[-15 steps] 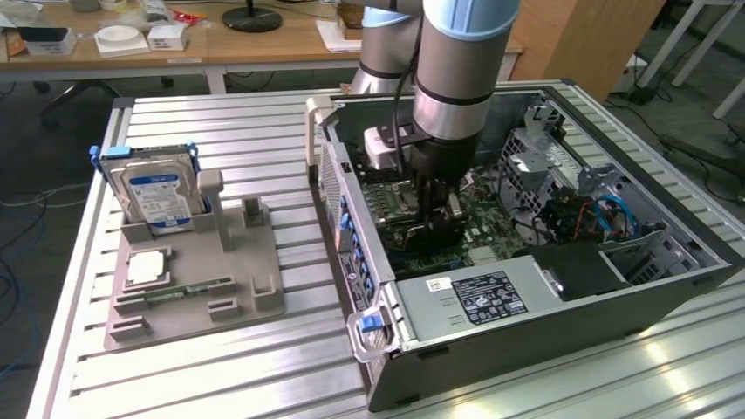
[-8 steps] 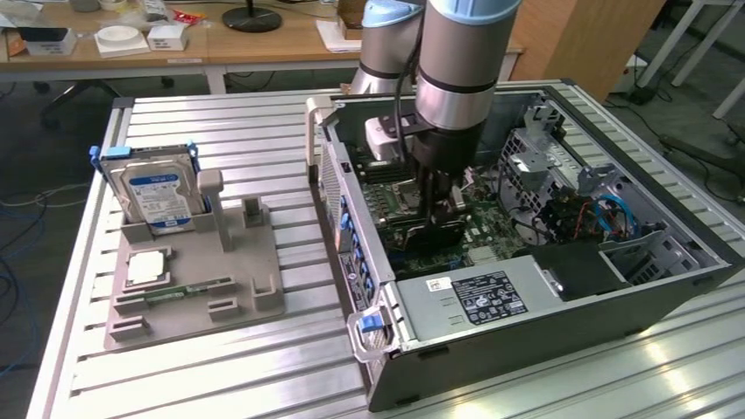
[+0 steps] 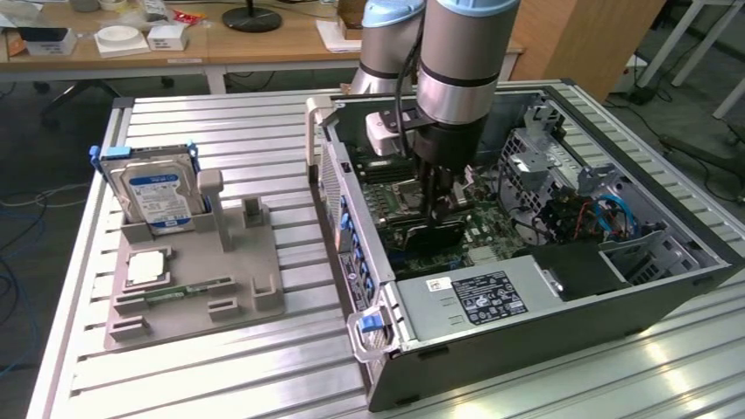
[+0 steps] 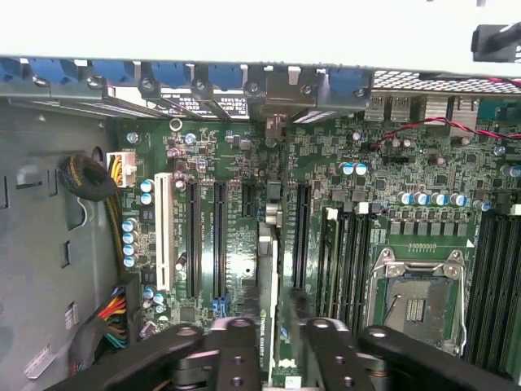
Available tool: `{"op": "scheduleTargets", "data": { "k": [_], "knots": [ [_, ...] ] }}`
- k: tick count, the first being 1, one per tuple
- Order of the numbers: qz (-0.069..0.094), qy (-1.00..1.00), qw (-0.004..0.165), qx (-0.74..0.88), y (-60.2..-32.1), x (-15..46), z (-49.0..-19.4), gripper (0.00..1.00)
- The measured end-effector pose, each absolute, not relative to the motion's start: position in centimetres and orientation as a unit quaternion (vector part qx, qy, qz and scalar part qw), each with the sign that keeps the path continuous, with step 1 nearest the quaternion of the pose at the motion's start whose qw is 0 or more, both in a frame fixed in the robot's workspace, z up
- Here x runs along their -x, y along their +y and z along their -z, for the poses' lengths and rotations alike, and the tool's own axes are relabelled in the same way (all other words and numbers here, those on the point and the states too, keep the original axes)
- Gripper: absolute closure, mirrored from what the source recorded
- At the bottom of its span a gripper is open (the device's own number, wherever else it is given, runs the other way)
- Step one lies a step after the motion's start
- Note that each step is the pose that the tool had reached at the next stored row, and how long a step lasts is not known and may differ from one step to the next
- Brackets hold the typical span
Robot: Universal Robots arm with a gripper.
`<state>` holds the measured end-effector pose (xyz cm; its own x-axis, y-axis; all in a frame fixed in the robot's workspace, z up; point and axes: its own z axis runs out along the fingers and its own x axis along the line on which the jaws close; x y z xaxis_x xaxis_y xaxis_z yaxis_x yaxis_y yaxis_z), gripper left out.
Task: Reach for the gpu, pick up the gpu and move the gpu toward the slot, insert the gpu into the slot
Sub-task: 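Insert the gpu into the slot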
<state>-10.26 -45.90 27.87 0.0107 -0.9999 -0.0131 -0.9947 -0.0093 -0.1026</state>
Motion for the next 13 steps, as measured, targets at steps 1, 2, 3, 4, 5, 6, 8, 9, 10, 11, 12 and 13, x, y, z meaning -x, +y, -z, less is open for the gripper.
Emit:
{"op": "scheduleTargets", "data": {
  "k": [1,2,3,4,5,6,8,9,10,11,12,13],
  "knots": [
    [0.032,0.703,0.041,0.71,-45.9,10.26,-27.88,0.74],
    [0.032,0.703,0.041,0.71,-45.9,10.26,-27.88,0.8],
    [0.032,0.703,0.041,0.71,-45.9,10.26,-27.88,0.8],
    [0.032,0.703,0.041,0.71,-45.9,10.26,-27.88,0.86],
    [0.032,0.703,0.041,0.71,-45.9,10.26,-27.88,0.9],
    [0.031,0.703,0.041,0.71,-45.9,10.26,-27.88,0.9],
    [0.031,0.703,0.041,0.71,-45.9,10.26,-27.88,0.9],
    [0.031,0.703,0.041,0.71,-45.9,10.26,-27.88,0.9],
    [0.031,0.703,0.041,0.71,-45.9,10.26,-27.88,0.9],
    [0.032,0.703,0.041,0.71,-45.9,10.26,-27.88,0.9],
    [0.032,0.703,0.041,0.71,-45.9,10.26,-27.88,0.9],
    [0.031,0.703,0.041,0.71,-45.9,10.26,-27.88,0.9]
  ]
}}
